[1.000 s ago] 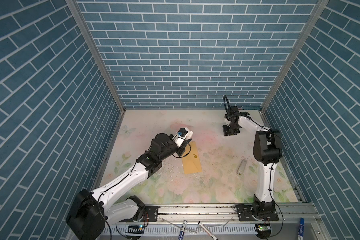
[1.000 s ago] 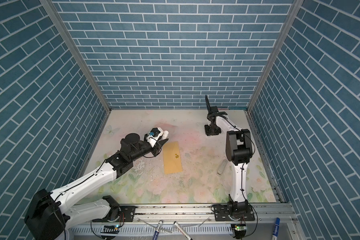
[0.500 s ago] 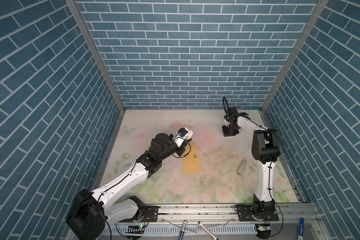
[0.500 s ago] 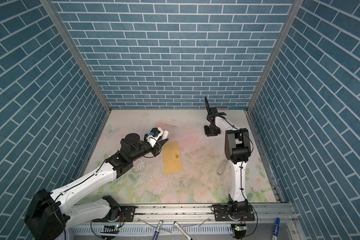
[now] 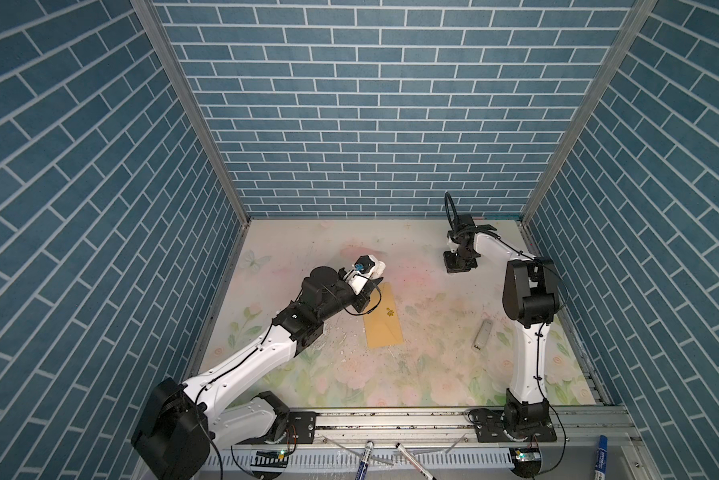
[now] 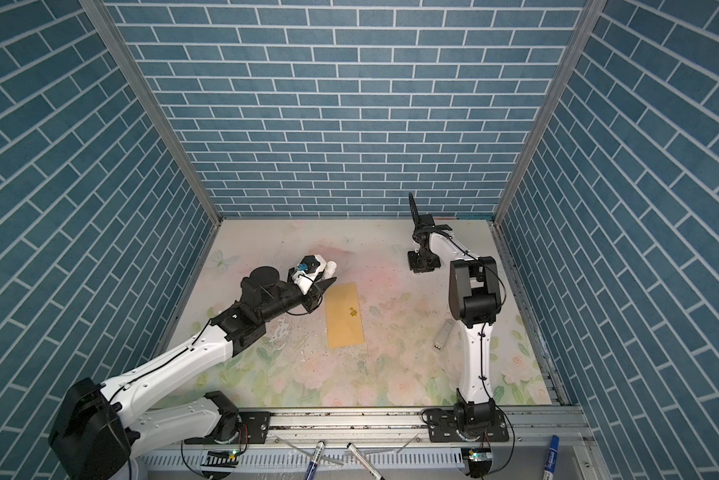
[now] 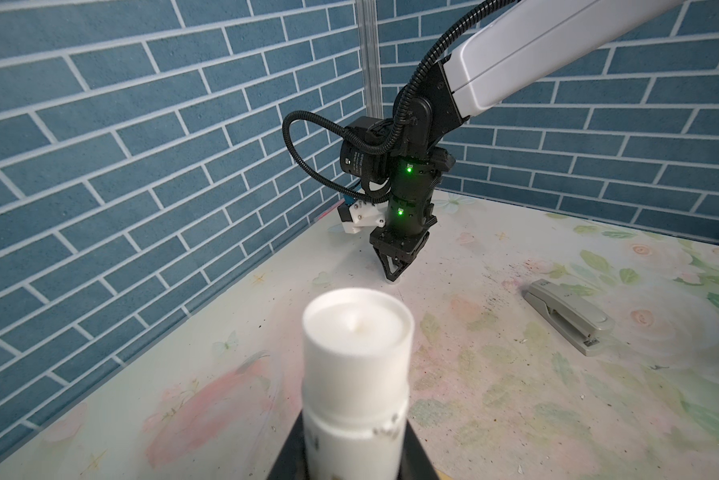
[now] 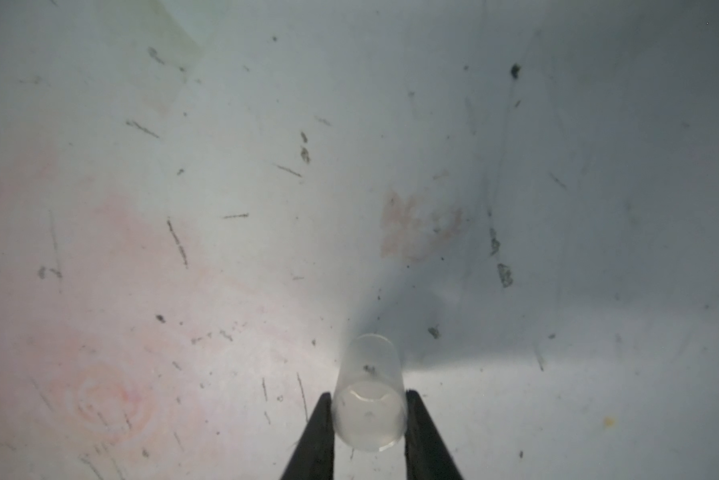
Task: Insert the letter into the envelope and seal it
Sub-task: 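Lower the right gripper onto the small clear cap on the table and grasp it, then lift the clear cap with the right gripper over the left-held glue stick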
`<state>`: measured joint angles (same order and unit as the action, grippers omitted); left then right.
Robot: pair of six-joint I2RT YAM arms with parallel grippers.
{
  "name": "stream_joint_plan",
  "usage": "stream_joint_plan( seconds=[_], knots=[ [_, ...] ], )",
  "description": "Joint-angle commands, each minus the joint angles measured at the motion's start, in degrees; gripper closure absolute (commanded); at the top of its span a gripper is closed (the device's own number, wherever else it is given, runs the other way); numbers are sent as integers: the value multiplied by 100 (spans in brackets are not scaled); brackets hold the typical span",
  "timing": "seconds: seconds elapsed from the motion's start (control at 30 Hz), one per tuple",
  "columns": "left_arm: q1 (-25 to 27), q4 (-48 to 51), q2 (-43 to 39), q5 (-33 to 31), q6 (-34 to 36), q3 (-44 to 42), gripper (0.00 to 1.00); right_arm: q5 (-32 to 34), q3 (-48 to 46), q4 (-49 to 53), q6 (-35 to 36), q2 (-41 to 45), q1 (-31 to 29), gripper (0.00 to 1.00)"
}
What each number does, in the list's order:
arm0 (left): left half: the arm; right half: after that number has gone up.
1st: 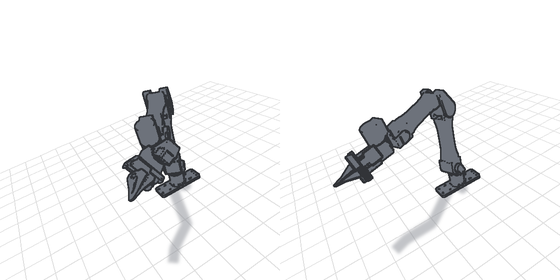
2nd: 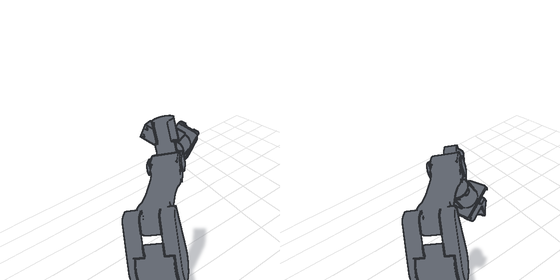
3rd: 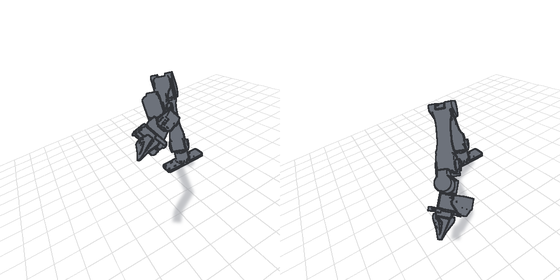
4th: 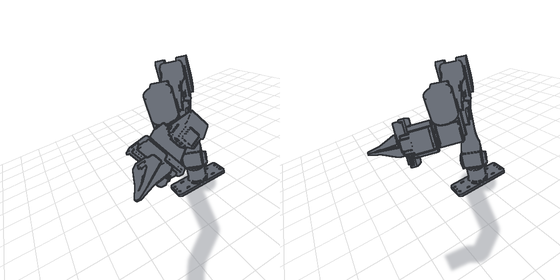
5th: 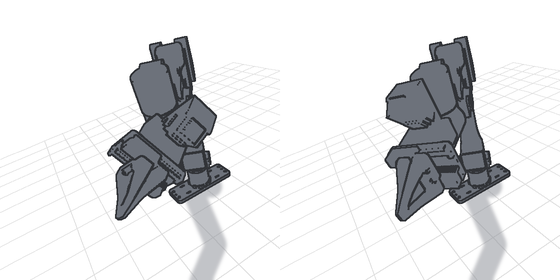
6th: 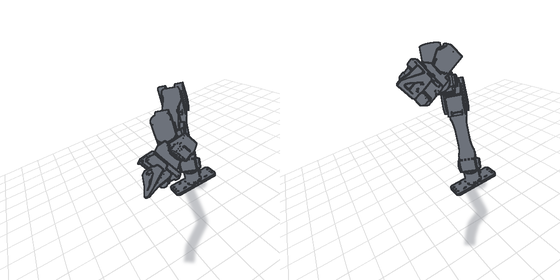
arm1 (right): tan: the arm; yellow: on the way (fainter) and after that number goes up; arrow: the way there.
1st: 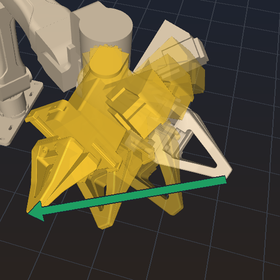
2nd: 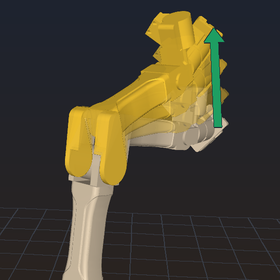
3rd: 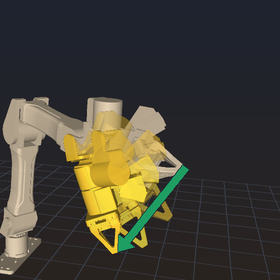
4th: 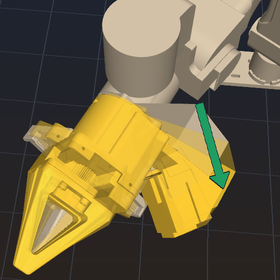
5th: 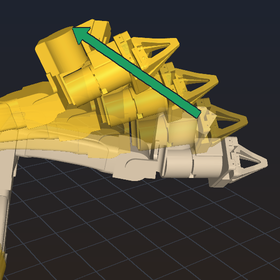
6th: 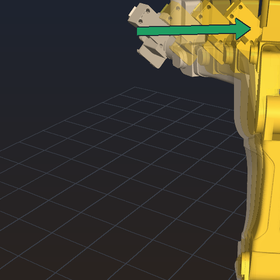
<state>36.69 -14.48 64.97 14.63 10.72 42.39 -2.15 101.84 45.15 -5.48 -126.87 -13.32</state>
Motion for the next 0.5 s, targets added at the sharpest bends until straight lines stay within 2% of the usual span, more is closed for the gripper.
stream_joint_plan(
  seconds=[0.0,0.13,0.47],
  knots=[
    [14,-112,-28,88,-61,-51,100,-37,164,188,170,314,23,80],
    [14,-135,-28,145,-78,-74,100,-251,35,178,158,861,12,83],
    [14,-240,-55,320,-105,-222,100,-2094,-189,386,105,2587,-290,85]
  ],
)
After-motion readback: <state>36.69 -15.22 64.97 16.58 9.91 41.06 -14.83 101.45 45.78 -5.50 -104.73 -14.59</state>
